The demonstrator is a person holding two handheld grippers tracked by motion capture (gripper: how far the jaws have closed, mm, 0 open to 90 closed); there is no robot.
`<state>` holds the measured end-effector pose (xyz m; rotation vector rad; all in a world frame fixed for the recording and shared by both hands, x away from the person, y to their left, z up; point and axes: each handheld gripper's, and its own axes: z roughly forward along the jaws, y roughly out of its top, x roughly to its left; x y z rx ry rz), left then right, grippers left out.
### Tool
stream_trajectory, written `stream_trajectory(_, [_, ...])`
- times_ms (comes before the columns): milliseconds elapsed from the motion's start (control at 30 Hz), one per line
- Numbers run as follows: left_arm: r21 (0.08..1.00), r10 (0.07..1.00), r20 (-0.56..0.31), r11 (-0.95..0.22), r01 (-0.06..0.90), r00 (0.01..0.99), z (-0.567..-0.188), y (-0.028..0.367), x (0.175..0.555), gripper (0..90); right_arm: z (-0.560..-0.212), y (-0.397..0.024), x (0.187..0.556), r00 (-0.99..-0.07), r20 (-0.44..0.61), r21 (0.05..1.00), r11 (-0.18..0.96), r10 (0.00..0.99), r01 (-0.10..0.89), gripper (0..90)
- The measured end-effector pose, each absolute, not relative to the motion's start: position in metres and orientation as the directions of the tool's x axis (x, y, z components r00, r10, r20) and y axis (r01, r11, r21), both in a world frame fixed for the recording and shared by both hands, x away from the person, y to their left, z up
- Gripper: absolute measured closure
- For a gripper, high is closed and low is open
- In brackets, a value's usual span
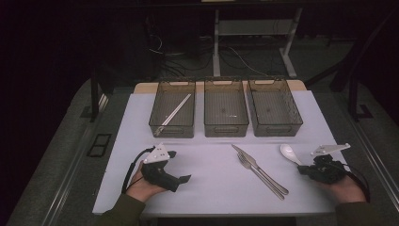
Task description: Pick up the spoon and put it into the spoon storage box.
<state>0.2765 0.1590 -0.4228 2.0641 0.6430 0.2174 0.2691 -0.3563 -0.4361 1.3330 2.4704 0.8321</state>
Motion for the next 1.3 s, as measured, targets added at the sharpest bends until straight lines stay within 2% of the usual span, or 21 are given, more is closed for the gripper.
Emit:
stream_trajectory(700, [0.827,0.521,-0.097,-0.432,0.360,0.848,-0.423,0.158,0.277,0.0,-0.436,-0.387,0.297,-0.487,0.033,0.591,0.376,0.873,0.714,89.8])
stream_trajectory(1000, [0.826,0.516,-0.096,-0.436,0.357,0.851,-0.423,0.158,0.277,0.0,-0.432,-0.391,0.300,-0.501,0.060,0.619,0.361,0.864,0.697,89.6])
stream_trajectory(1133, [0.825,0.513,-0.096,-0.438,0.356,0.853,-0.423,0.158,0.277,0.0,-0.423,-0.386,0.300,-0.531,0.101,0.645,0.351,0.841,0.678,77.1])
stream_trajectory(1300, [0.825,0.513,-0.096,-0.439,0.357,0.853,-0.423,0.158,0.277,0.0,-0.417,-0.377,0.306,-0.580,0.126,0.667,0.364,0.805,0.650,54.9])
